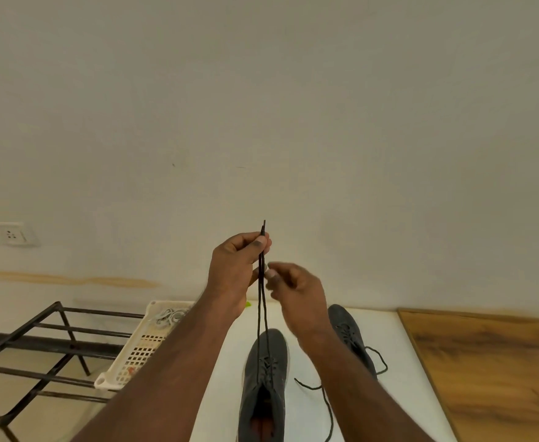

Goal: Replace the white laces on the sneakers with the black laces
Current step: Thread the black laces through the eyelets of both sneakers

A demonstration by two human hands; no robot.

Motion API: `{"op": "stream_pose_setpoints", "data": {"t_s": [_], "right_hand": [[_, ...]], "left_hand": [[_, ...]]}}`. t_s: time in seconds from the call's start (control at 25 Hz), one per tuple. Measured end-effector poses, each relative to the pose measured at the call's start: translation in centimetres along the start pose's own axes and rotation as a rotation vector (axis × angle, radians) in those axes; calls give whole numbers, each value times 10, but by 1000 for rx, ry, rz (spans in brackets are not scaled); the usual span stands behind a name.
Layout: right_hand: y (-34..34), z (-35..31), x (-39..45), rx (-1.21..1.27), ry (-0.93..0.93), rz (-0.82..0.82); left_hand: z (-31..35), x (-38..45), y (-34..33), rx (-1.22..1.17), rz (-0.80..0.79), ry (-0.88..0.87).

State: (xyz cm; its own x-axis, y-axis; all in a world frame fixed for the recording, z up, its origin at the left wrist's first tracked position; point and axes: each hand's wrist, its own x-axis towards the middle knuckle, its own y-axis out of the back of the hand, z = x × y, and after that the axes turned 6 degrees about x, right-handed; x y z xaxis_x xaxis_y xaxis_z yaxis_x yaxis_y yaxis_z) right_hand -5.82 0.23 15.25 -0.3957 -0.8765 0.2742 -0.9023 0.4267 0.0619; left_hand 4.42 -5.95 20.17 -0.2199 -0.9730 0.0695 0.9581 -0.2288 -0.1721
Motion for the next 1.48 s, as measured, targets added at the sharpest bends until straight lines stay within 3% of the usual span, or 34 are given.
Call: {"op": "stream_pose_setpoints", "data": {"t_s": [0.12,0.92,1.08,1.2,1.32,1.4,1.48], "right_hand": [[-4,-27,26,-12,88,14],[-12,-37,34,-16,49,36],[6,-44,28,196,-47,77],[37,-14,5,160,-203,62],[54,58,-38,-206,-420,-111],[56,104,-64,-389,-528,-226],[54,134,-75,-500,-551,-312]], "left_hand": [[3,0,1,-2,6,8],[8,-5,4,-87,-22,102],[14,-4,16,-72,29,54],[-13,3,51,333,173,-17],[-81,-5,82,968,48,56],[-131,-21,89,1130,-81,174],[-168,-36,87,1136,-142,222]]}}
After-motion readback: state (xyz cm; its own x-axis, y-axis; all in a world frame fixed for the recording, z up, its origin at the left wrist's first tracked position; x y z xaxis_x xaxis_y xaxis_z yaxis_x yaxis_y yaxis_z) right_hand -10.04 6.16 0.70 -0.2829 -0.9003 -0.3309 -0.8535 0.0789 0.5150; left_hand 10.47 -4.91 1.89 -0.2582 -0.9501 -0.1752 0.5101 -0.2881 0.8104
